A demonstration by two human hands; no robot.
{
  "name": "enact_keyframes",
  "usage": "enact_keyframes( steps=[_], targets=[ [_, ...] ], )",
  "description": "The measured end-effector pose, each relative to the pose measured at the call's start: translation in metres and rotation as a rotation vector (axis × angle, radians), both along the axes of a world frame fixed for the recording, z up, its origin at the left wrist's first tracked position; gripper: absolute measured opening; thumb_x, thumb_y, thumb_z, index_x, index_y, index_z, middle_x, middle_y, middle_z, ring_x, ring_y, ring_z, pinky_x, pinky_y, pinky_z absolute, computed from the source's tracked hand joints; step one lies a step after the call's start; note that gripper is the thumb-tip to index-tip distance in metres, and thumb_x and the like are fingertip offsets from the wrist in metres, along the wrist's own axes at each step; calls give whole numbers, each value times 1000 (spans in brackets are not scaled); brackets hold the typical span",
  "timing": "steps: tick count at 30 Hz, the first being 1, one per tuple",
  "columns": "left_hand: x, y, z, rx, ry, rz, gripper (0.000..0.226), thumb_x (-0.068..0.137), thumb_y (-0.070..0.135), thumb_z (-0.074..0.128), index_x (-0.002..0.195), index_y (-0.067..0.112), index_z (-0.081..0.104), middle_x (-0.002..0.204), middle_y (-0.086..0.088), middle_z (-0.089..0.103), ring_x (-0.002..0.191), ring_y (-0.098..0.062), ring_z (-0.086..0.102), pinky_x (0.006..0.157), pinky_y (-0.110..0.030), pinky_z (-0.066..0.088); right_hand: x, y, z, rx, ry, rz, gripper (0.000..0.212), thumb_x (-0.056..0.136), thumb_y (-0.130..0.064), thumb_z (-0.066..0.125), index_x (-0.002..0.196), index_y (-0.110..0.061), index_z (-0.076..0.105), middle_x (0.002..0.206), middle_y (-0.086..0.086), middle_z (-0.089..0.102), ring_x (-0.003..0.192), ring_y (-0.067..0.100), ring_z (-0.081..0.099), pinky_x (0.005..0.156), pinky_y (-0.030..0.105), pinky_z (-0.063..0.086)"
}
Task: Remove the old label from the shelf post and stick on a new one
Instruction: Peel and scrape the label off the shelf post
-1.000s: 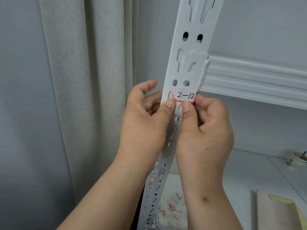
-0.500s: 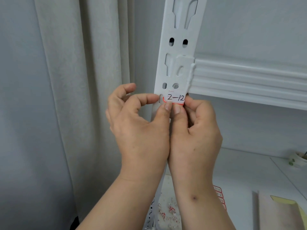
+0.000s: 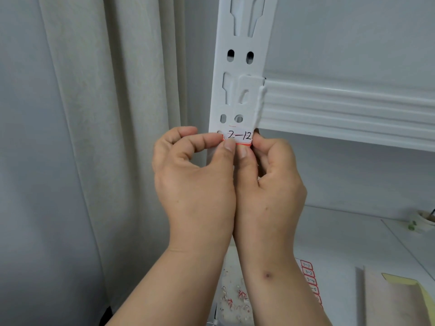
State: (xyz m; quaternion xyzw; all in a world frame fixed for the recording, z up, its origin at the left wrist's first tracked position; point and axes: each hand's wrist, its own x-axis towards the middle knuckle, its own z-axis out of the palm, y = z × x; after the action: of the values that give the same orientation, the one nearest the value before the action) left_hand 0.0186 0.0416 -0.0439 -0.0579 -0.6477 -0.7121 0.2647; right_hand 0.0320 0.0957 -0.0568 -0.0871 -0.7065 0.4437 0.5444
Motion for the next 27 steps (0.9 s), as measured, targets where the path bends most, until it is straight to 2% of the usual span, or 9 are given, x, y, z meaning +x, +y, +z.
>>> enact_keyframes(
  steps=[2, 4, 7, 9, 13, 17, 21, 24, 27],
  targets=[
    [-2, 1, 2, -2, 12, 2, 13, 83, 28, 78, 75, 32, 68, 111, 20, 54, 112, 6, 53, 89, 0, 36, 0, 0, 0, 4, 2, -1, 17, 89, -34, 57, 102, -26, 64, 89, -18, 69, 87, 4, 66, 72, 21, 50],
    [-4, 1, 2, -23, 43, 11, 14, 86, 27, 75, 75, 31, 67, 111, 21, 52, 116, 3, 52, 96, -6, 37, 0, 0, 1, 11, 2, -2, 16, 89, -34, 57, 102, -27, 63, 83, -23, 63, 86, 4, 66, 71, 22, 52],
    [-6, -1, 2, -137, 105, 64, 21, 88, 27, 72, 73, 36, 62, 106, 26, 48, 120, -6, 50, 110, -35, 38, 0, 0, 1, 32, 10, -15, 16, 89, -33, 58, 102, -26, 63, 82, -26, 59, 87, 5, 66, 71, 24, 53],
    [-8, -2, 2, -216, 157, 86, 25, 89, 27, 71, 72, 39, 58, 105, 28, 45, 119, -5, 45, 109, -43, 37, 0, 1, 0, 38, 16, -14, 15, 90, -31, 59, 103, -25, 63, 82, -26, 58, 88, 4, 65, 71, 21, 51],
    [-18, -5, -4, -304, 286, 112, 12, 87, 26, 69, 79, 32, 62, 114, 22, 44, 114, -3, 35, 105, -41, 35, -2, 0, -1, 44, 36, -23, 17, 90, -30, 57, 103, -22, 64, 81, -23, 59, 88, 3, 63, 69, 15, 48],
    [-27, -6, -9, -345, 379, 154, 3, 86, 22, 66, 83, 22, 66, 118, 13, 45, 113, -8, 35, 98, -31, 27, -3, 0, -2, 37, 35, -27, 14, 91, -27, 58, 103, -22, 63, 83, -23, 60, 90, 2, 63, 70, 10, 46],
    [-31, -5, -11, -370, 453, 200, 4, 86, 19, 67, 82, 16, 66, 117, 11, 45, 114, -15, 37, 95, -28, 24, -2, 0, -2, 34, 23, -21, 12, 92, -25, 60, 103, -22, 63, 84, -24, 61, 89, 0, 63, 71, 9, 46],
    [-30, -7, -15, -357, 481, 197, 3, 85, 19, 69, 84, 17, 66, 116, 11, 45, 114, -14, 38, 95, -30, 25, -2, 1, -2, 38, 16, -23, 11, 92, -24, 60, 103, -24, 62, 77, -31, 56, 76, -9, 59, 68, 5, 44],
    [-27, -9, -22, -300, 477, 159, 23, 84, 20, 72, 100, 25, 57, 119, 11, 43, 114, -10, 40, 99, -33, 31, -2, 0, -3, 23, 12, -14, 11, 92, -25, 59, 103, -27, 62, 76, -33, 55, 73, -13, 57, 68, 4, 44]
  ],
)
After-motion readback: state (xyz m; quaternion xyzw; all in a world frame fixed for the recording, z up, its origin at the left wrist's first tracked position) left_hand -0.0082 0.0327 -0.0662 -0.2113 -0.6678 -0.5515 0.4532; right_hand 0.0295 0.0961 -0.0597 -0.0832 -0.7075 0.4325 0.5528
